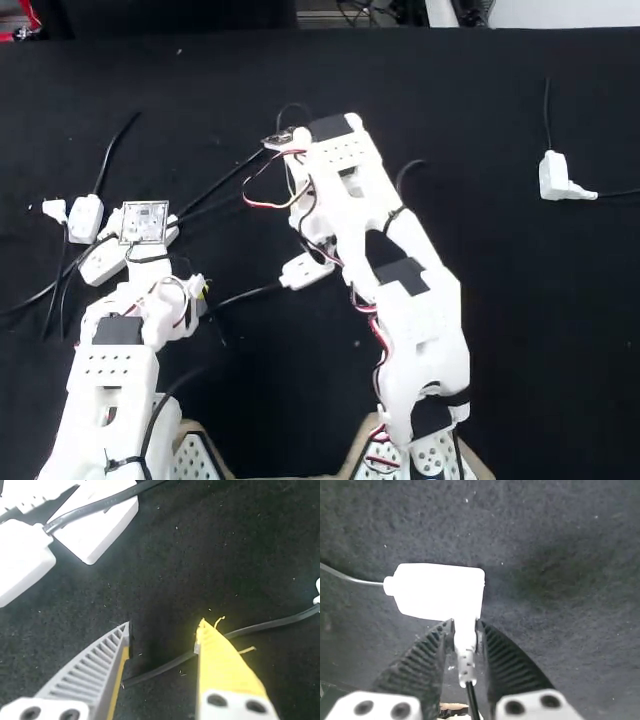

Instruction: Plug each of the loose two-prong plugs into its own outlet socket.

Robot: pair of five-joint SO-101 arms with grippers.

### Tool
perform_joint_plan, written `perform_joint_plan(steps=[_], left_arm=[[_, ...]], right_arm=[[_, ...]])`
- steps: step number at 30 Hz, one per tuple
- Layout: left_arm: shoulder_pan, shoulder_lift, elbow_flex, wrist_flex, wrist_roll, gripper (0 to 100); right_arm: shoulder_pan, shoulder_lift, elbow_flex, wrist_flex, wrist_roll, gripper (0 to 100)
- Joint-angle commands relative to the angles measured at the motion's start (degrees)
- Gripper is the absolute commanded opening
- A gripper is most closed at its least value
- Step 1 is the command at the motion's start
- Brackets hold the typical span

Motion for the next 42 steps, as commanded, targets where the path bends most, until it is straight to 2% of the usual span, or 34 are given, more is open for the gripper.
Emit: perform_joint_plan(steps=[1,9,17,25,27,30,32,37,42], left_arm=[[0.4,-1.14,-1.1,-0.53,0.53,22],[0.4,-1.14,-1.1,-0.53,0.53,22],[0.4,-1.14,-1.01,-0.53,0.53,22],[0.4,-1.14,-1.1,-0.53,0.53,22],[0.4,-1.14,-1.1,-0.53,0.53,22],[0.4,-1.14,-1.1,-0.53,0.53,22],[0.31,-1.14,-1.1,-0.53,0.53,22],[-3.91,-1.23,-1.36,-0.44,0.53,22],[-9.8,-1.23,-2.59,0.53,0.53,22]], right_arm=[[-0.18,0.04,-2.24,1.67,-0.53,1.0],[-0.53,-0.31,-1.01,-0.62,-0.35,1.0],[-1.76,-7.08,10.95,-13.27,-0.44,1.0],[-1.76,-12.62,21.41,-20.92,-0.09,1.3],[-1.85,-14.64,23.43,-22.42,-0.09,4.4],[-2.37,-18.51,25.1,-24.26,0.18,16.3],[-2.81,-20.62,24.92,-24.44,2.29,21.7],[-5.89,-25.71,21.49,-22.95,7.74,22.5],[-8.79,-28.35,16.22,-18.02,21.71,22.4]])
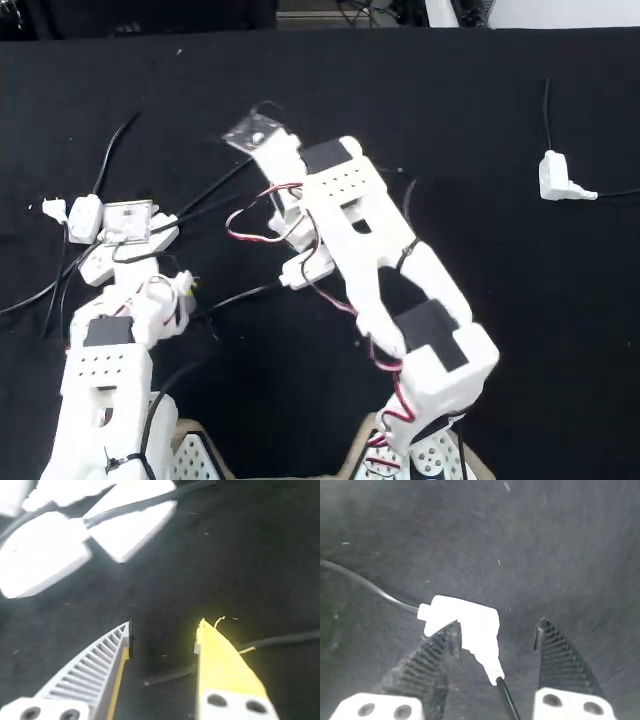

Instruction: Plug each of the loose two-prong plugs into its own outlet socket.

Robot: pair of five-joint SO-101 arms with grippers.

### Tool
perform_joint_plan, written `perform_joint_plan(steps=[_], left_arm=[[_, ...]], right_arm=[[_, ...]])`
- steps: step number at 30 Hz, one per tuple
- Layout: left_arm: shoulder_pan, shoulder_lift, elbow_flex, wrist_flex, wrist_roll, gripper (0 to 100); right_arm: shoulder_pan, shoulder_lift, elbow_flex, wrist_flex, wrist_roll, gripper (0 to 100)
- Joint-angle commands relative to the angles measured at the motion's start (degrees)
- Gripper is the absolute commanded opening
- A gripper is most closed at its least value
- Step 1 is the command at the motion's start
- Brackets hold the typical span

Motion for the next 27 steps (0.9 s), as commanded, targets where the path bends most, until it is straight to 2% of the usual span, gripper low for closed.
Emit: perform_joint_plan(steps=[1,7,14,20,27], left_arm=[[-5.49,-1.05,-3.03,0.97,0.53,22],[-12.53,-1.05,-4.26,1.14,0.62,22],[-14.64,-0.97,-5.23,1.49,0.62,22],[-12.79,-0.88,-4.97,1.49,0.62,22],[-12.79,-0.97,-5.14,1.49,0.62,22]], right_arm=[[-2.64,-4.53,-4.97,3.78,12.04,22.6],[-5.19,-0.48,-5.14,11.69,29.63,22.7],[-4.31,12.79,-6.29,11.78,40.09,22.7],[-3.87,17.27,-6.73,11.52,41.58,22.7],[1.76,20.97,-6.64,5.27,41.23,21.7]])
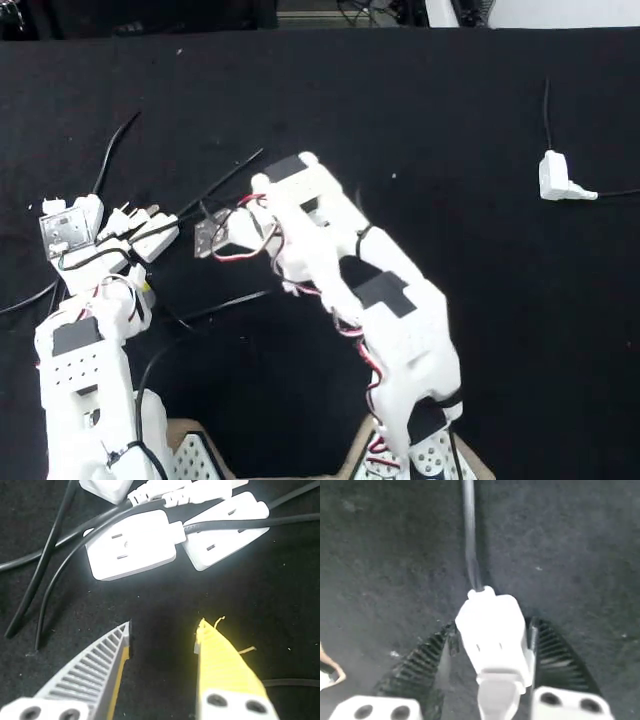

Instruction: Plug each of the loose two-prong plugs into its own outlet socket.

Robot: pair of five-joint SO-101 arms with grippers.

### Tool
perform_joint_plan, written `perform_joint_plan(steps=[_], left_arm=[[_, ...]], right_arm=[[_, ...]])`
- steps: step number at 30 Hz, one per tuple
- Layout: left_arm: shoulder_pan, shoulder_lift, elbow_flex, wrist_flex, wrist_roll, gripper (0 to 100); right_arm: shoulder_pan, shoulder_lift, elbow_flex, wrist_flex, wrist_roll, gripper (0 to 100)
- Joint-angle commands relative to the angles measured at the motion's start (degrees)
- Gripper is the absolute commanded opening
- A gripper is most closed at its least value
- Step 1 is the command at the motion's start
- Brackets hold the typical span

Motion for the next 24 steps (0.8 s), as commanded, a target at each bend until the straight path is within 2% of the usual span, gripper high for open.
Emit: perform_joint_plan(steps=[1,5,7,11,16,19,24], left_arm=[[1.27,-0.97,-3.56,0.18,0.62,22],[1.27,-0.97,-3.56,-0.18,0.62,22],[1.27,-0.97,-3.56,-0.18,0.62,22],[1.27,-0.97,-3.47,-0.18,0.62,22],[1.36,-0.97,-3.38,-0.26,0.62,22],[1.36,-0.97,-3.47,-0.26,0.62,22],[1.36,-0.97,-3.21,-0.26,0.62,22]], right_arm=[[4.66,0.4,-1.63,-4.4,0.18,19.5],[7.74,0.13,-0.13,-8.79,-6.33,0.6],[10.46,0.13,0.13,-10.29,-9.93,3.0],[18.64,-1.19,-2.07,-12.84,-18.29,1.1],[32.53,-3.21,-11.03,-11.08,-39.03,1.1],[40.88,-2.59,-18.15,-8.88,-48.44,1.1],[47.47,4.35,-31.52,-5.54,-48.97,1.1]])
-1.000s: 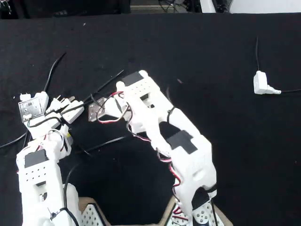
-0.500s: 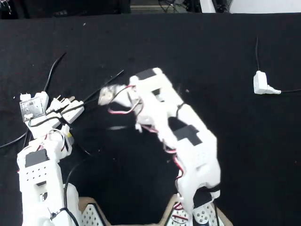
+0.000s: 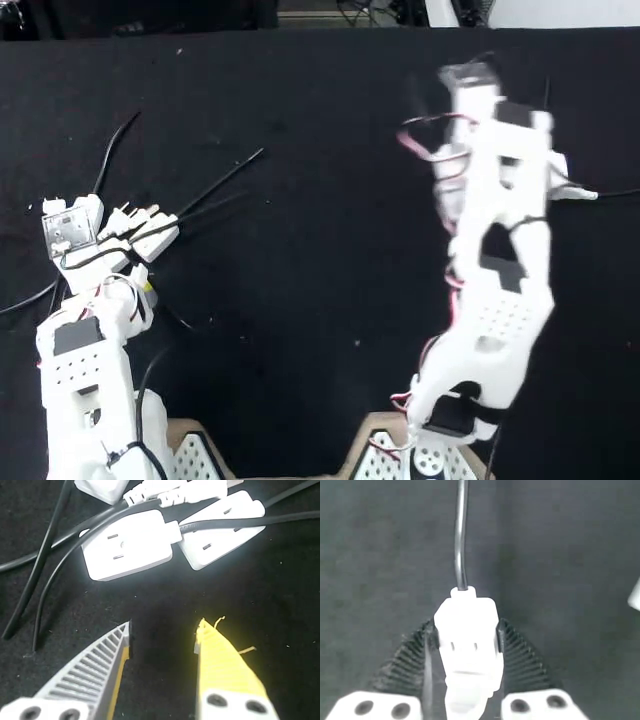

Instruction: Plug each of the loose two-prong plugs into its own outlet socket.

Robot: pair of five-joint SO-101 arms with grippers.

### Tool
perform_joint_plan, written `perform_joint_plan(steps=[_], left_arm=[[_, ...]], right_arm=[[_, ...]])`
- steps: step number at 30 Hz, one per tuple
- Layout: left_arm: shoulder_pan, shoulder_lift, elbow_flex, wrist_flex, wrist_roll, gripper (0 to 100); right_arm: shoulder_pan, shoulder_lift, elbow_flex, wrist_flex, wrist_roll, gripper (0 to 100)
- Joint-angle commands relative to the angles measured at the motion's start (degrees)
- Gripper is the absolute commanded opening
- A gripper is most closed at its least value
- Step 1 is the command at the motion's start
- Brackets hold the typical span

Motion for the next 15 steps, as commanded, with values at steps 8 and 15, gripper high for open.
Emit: perform_joint_plan(steps=[8,15], left_arm=[[0.84,-0.97,-3.03,-0.26,0.62,22],[0.84,-0.88,-2.68,-0.35,0.62,22]], right_arm=[[8.79,21.05,-35.74,2.02,-2.64,1.2],[10.99,34.42,-53.58,3.78,-2.55,7.1]])
